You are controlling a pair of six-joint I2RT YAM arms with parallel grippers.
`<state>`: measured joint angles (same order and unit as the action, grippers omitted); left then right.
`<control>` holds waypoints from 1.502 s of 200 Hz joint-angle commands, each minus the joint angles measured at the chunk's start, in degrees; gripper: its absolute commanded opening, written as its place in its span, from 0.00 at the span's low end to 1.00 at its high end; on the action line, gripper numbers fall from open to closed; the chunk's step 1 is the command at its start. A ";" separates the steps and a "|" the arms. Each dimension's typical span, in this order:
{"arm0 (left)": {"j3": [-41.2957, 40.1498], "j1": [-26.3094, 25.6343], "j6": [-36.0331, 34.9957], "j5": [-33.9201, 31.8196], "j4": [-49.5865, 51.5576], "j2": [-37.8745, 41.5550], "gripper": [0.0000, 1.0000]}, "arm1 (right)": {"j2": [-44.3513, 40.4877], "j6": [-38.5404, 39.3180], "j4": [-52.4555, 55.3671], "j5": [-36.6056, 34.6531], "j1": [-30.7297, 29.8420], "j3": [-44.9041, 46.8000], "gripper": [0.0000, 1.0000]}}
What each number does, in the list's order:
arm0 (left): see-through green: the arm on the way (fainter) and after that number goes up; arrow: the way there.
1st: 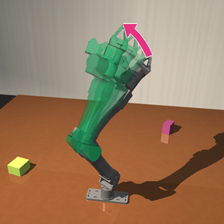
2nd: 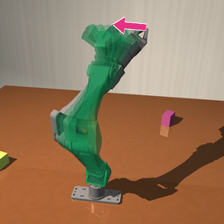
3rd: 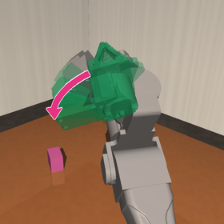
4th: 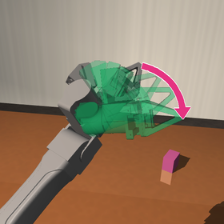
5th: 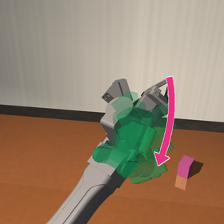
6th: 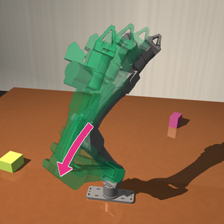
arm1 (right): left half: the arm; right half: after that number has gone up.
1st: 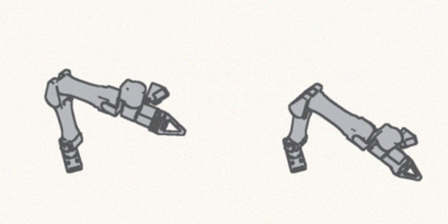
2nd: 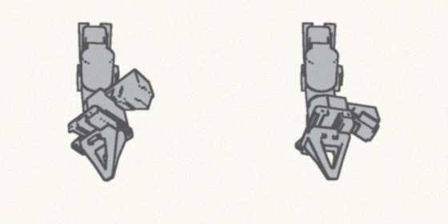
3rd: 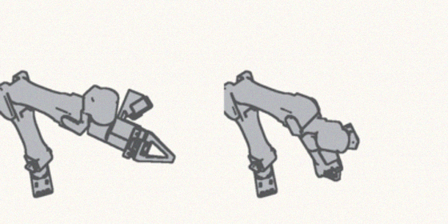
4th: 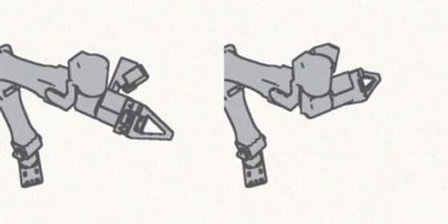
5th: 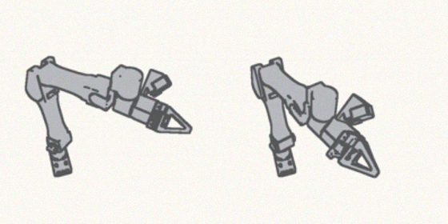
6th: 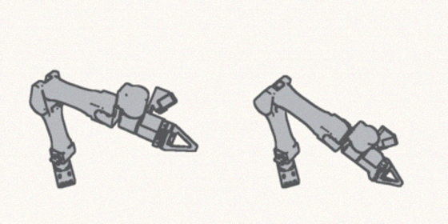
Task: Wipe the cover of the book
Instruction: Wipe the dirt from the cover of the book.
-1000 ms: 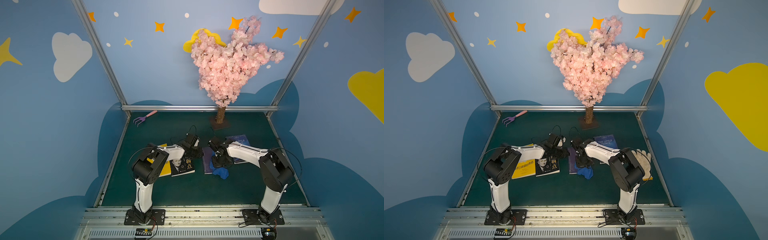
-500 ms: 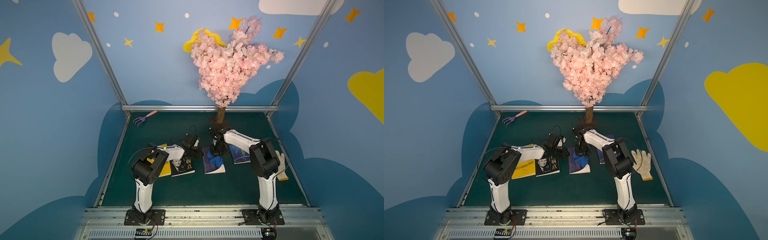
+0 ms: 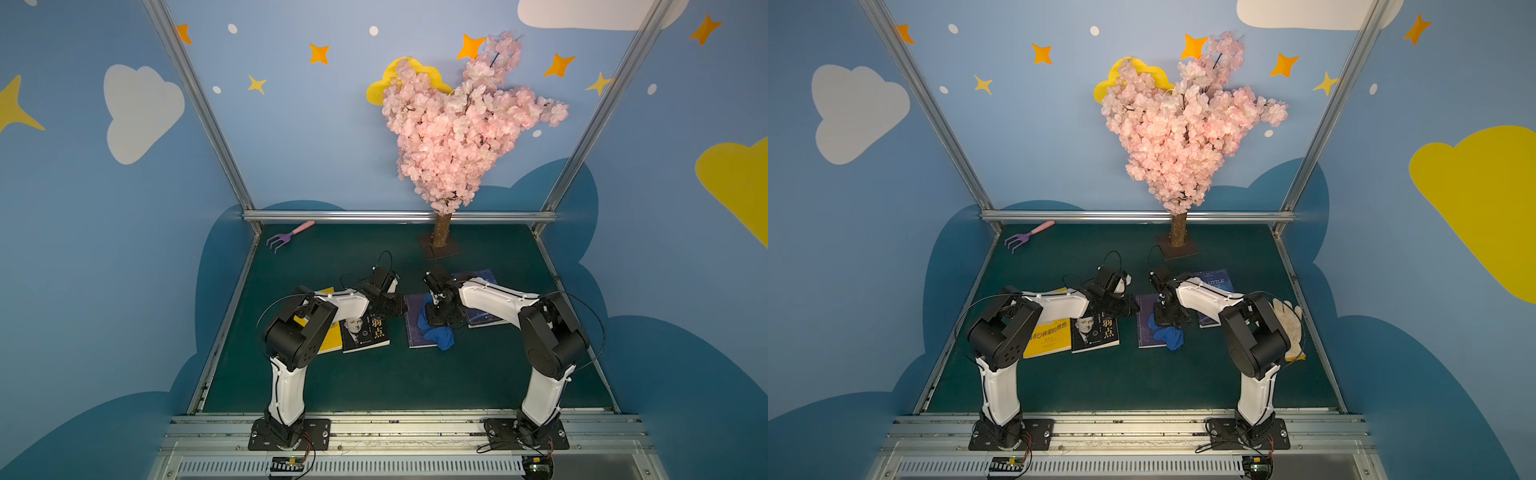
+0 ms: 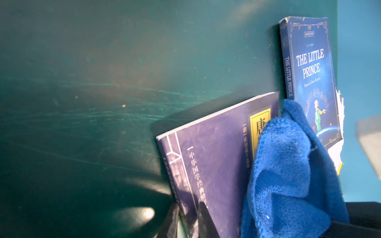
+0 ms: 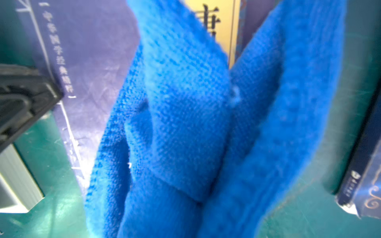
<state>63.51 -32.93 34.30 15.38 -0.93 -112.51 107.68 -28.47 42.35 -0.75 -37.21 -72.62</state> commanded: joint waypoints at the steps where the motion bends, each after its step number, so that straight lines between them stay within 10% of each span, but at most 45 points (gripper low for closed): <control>1: -0.77 -0.12 -0.42 0.85 3.08 -2.02 0.21 | 3.54 0.74 8.32 -1.33 0.58 -3.72 0.00; 47: -0.84 -0.11 -1.87 -1.63 4.42 -0.74 0.21 | 4.71 3.07 13.75 -1.36 1.94 -17.46 0.00; 130: -0.91 0.02 -0.89 0.14 3.13 -1.34 0.21 | 14.59 2.02 10.48 -1.56 2.98 -15.15 0.00; 202: -0.69 -0.02 -1.16 -0.24 3.49 -1.54 0.21 | 2.74 2.24 7.58 -7.11 4.78 1.33 0.00; 300: -0.47 0.06 -1.09 -0.13 3.61 -2.18 0.21 | -9.50 6.22 17.66 -6.70 8.55 -13.62 0.00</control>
<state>63.48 -32.88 33.67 15.42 -0.89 -112.51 100.27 -23.03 56.38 -9.87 -26.81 -82.94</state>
